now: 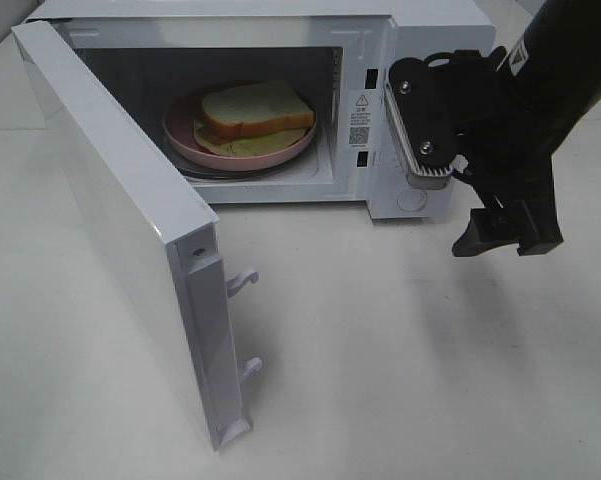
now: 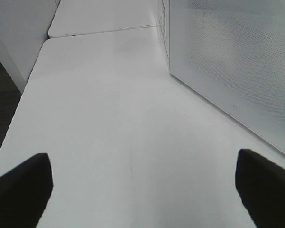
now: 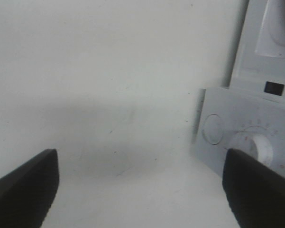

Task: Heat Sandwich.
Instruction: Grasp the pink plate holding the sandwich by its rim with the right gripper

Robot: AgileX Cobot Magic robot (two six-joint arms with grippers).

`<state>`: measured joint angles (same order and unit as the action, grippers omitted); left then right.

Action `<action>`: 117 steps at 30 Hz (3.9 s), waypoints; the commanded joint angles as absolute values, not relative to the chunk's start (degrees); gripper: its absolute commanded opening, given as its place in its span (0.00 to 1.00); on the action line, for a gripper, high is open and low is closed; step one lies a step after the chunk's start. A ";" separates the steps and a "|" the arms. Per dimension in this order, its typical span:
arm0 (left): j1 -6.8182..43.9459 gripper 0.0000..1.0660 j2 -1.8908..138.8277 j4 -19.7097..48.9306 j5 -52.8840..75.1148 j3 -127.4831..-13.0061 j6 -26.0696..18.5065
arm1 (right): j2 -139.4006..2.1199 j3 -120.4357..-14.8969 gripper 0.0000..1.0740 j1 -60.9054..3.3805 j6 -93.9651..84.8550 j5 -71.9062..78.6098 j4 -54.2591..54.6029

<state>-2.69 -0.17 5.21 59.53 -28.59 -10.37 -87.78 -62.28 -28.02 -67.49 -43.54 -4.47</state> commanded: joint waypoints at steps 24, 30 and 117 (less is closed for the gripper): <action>-2.12 0.97 -1.55 5.16 59.24 -28.53 -10.03 | -101.41 -76.83 0.81 -35.92 -66.35 -31.63 -7.22; -2.12 0.97 -1.55 5.16 59.24 -28.53 -10.03 | -104.22 -78.15 0.81 -36.10 -65.60 -28.99 -7.33; -2.12 0.97 -1.55 5.16 59.24 -28.53 -10.03 | -136.59 -109.43 0.00 -34.09 -61.94 -29.05 -7.22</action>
<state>-2.69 -0.17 5.10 59.53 -28.59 -10.37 -136.59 -109.21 -34.55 -62.34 -29.39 -7.39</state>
